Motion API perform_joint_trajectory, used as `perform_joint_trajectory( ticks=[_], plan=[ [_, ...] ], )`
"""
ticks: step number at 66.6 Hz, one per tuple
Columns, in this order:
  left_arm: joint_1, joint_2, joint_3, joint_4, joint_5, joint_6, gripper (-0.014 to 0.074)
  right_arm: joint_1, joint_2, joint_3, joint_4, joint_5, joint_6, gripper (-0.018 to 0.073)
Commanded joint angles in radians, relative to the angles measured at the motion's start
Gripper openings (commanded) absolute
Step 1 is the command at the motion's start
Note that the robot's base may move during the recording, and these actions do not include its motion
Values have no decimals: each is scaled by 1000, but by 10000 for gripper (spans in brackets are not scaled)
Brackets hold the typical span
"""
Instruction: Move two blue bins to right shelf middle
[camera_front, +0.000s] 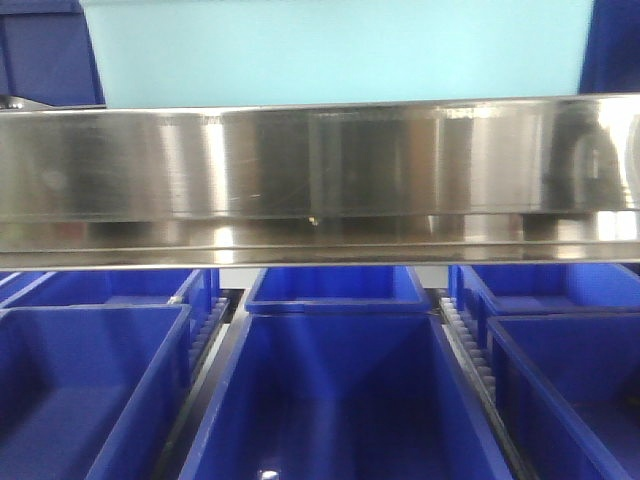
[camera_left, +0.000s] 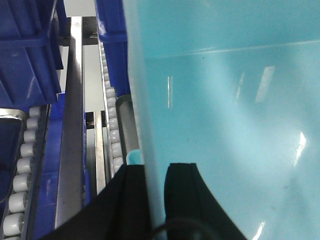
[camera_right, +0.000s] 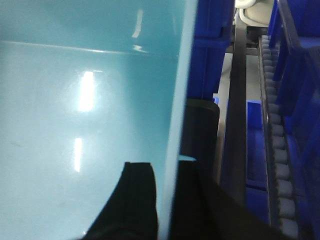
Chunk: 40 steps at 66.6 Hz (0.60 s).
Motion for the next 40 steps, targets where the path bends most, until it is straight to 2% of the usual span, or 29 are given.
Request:
perform_joint_trajectory(
  ticks=[1, 40],
  plan=[
    [-4, -14, -13, -4, -44, 12, -111, -3, -13, -9, 4, -39, -16, -153],
    [-4, -14, -13, -4, -44, 12, -111, -3, -13, -9, 4, -39, -16, -153]
  ],
)
